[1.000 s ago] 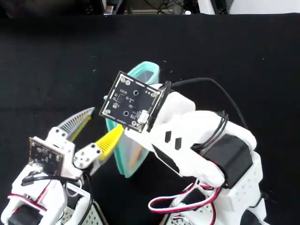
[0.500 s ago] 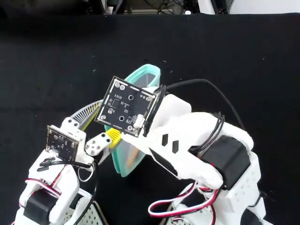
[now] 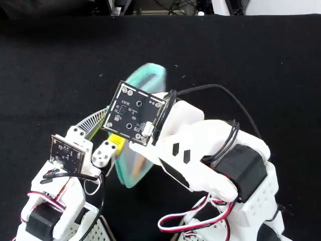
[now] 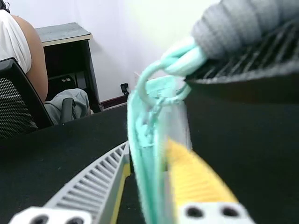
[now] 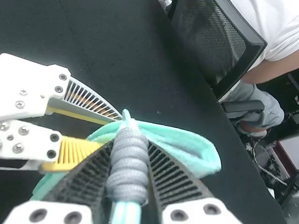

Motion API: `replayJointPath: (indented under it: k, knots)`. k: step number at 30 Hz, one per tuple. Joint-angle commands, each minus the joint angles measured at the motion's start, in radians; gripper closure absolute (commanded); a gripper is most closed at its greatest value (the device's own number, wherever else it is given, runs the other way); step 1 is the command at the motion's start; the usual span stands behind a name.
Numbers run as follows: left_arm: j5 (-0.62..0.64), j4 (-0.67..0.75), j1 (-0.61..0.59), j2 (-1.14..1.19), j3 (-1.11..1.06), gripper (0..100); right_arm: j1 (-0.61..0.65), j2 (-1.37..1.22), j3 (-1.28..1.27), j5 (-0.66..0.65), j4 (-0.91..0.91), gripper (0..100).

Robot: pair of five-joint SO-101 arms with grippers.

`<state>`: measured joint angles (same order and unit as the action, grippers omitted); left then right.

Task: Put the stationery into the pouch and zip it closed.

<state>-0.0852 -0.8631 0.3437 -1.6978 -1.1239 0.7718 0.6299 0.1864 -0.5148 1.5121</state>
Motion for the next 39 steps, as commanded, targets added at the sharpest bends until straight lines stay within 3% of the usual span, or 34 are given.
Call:
replayJointPath:
  k: [1, 6, 12, 17, 29, 39]
  knots:
    - [-0.049, 0.028, -0.005, 0.006, 0.035, 97, 0.011, 0.007, 0.004, 0.008, -0.006, 98.6]
    - [-0.051, 0.021, -0.005, 0.003, 0.036, 97, -0.005, 0.007, 0.002, 0.002, -0.011, 98.6]
    - [-0.052, -0.008, -0.004, 0.003, 0.058, 97, -0.143, -0.001, -0.004, -0.087, -0.026, 98.6]
    - [-0.057, -0.064, 0.058, 0.003, 0.094, 97, -0.247, -0.001, -0.047, -0.091, -0.117, 98.6]
    - [-0.057, -0.061, 0.065, 0.011, 0.091, 97, -0.431, 0.007, -0.341, -0.155, -0.387, 98.6]
    - [-0.057, -0.064, 0.061, 0.011, 0.091, 97, -0.443, 0.005, -0.36, -0.152, -0.385, 98.6]
